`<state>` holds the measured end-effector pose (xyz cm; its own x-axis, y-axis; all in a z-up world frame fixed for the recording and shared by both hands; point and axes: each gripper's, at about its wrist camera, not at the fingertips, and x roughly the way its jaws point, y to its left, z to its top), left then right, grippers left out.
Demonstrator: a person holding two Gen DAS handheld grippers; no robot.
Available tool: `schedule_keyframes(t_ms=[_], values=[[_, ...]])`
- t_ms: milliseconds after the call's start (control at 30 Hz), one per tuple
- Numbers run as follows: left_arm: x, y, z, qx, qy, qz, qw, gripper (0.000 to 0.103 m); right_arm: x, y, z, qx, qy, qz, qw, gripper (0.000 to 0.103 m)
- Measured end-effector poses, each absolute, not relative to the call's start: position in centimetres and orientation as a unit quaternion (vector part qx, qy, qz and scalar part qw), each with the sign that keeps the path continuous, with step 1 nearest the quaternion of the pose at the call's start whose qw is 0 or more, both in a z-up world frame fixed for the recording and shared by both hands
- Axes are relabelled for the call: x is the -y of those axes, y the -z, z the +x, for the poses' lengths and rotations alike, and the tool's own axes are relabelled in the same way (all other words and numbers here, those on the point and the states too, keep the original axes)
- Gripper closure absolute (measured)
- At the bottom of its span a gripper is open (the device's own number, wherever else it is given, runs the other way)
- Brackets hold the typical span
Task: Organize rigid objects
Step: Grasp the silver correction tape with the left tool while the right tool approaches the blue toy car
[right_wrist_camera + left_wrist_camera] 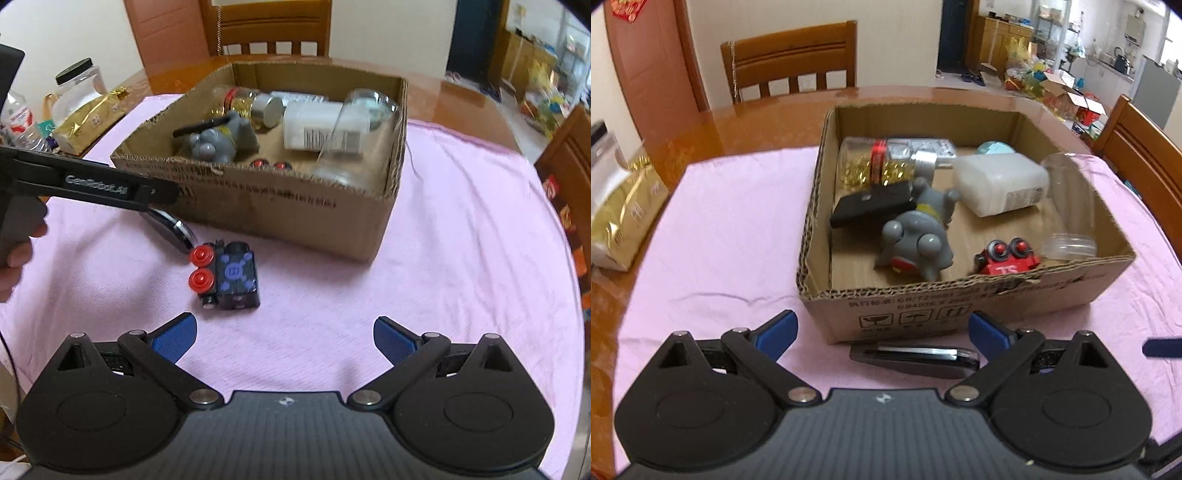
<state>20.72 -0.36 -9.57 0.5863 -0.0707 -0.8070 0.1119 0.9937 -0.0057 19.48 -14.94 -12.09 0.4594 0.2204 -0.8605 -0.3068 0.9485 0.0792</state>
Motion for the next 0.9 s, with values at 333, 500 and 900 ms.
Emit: schedule_keyframes(t_ms=[333,500,900], values=[[-1.8,12.6,20.0,-0.481,0.049,-0.007,0.875,0.005,12.5,12.5,19.7,-0.506,-0.146,-0.038,0.849,0.000],[-3.1,12.6,19.2,-0.486,0.053,-0.008,0.872,0.005,11.3,13.7,20.7,-0.507,-0.137,-0.045,0.850,0.000],[-3.4,12.1,18.0,-0.482,0.121,0.026,0.867,0.005,12.9,16.3,22.1,-0.513,-0.071,-0.043,0.855,0.000]])
